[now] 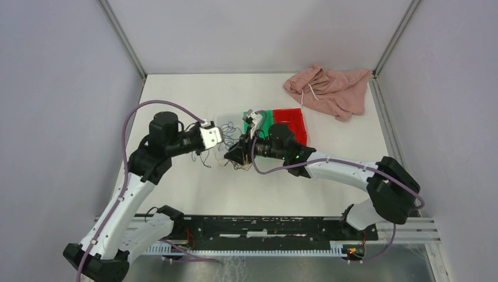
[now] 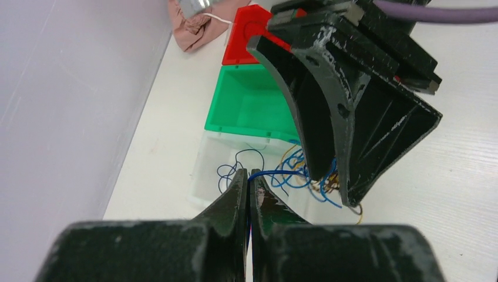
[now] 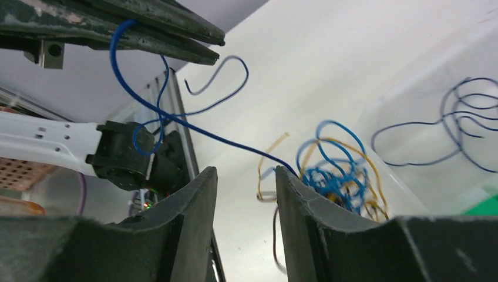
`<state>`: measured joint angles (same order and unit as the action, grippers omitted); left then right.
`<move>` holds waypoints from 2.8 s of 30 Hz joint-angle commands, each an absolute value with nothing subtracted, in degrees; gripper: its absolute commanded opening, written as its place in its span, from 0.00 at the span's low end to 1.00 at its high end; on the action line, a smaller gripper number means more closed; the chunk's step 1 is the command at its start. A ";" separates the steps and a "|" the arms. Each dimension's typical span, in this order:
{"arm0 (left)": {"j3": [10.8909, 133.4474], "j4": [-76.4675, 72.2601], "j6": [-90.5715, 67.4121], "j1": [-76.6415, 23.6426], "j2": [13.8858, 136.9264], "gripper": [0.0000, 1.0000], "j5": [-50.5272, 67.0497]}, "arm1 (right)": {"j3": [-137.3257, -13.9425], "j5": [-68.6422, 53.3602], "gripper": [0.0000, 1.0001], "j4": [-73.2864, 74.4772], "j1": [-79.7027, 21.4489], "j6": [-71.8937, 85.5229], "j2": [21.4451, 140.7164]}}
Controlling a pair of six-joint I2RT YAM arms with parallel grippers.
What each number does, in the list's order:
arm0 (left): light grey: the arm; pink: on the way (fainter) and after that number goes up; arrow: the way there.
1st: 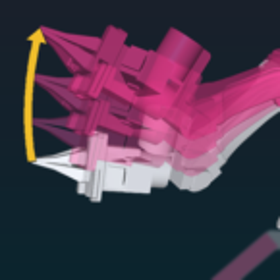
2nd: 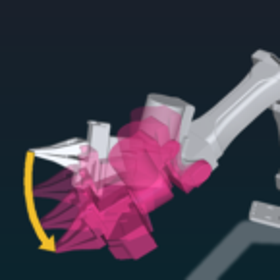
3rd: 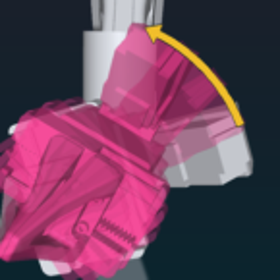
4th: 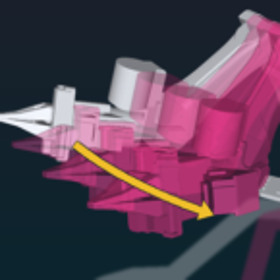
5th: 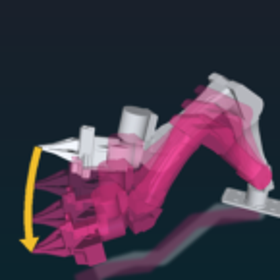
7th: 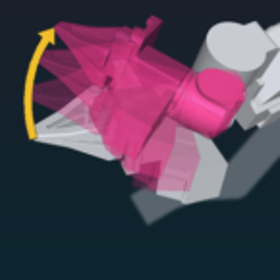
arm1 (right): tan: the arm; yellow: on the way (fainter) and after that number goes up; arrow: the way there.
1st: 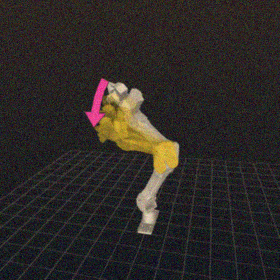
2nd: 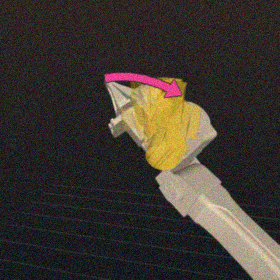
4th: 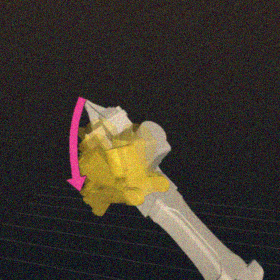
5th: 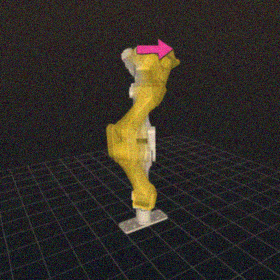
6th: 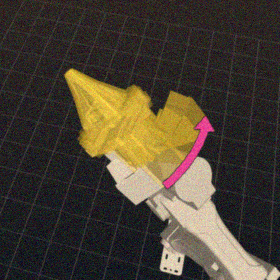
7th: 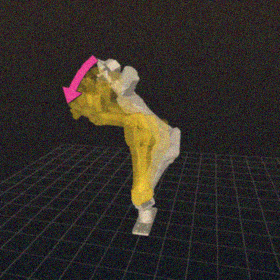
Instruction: Untangle the cables
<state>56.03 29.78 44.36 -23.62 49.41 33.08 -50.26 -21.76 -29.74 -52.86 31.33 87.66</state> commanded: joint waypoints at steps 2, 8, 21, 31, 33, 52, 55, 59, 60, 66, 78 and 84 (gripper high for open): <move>60.38 31.37 44.08 -24.41 49.08 0.03 35.16 | -54.94 -16.83 0.48 -13.07 -53.09 13.15 77.20; 60.77 31.40 45.41 -24.96 49.45 0.03 35.62 | -53.58 -17.94 0.51 -13.81 -53.14 12.42 74.18; 64.19 32.91 46.23 -25.66 49.98 0.03 36.67 | -57.31 -21.85 0.62 -25.99 -54.17 13.97 79.74; 67.60 33.32 42.48 -26.67 51.02 0.03 39.20 | -62.02 -12.97 0.52 -32.58 -54.21 14.41 88.70; 68.90 34.95 42.33 -26.72 51.42 0.03 40.20 | -62.54 -11.98 0.51 -33.06 -54.29 14.53 89.76; 81.73 33.42 37.74 -26.79 55.18 0.03 42.63 | -49.45 -13.67 0.31 -33.17 -54.74 22.12 89.08; 84.06 32.46 37.28 -26.71 56.11 0.03 42.50 | -46.08 -12.38 0.31 -33.38 -54.82 23.09 87.82; 86.42 29.29 37.35 -26.74 57.05 0.03 41.45 | -42.84 -10.57 0.32 -33.37 -54.76 24.95 86.50; 86.90 27.68 37.24 -26.70 57.16 0.03 40.89 | -42.32 -10.21 0.33 -33.46 -54.79 25.71 86.44; 89.20 19.58 33.63 -26.71 58.93 0.03 37.60 | -39.85 -8.65 0.36 -34.49 -55.46 28.42 86.54; 72.54 12.22 21.10 -26.81 59.42 0.03 16.41 | -42.89 4.40 0.40 -19.62 -55.37 25.15 75.28; 66.88 11.21 16.81 -26.76 63.08 0.03 5.87 | -45.12 13.66 0.40 -10.70 -54.34 22.83 70.05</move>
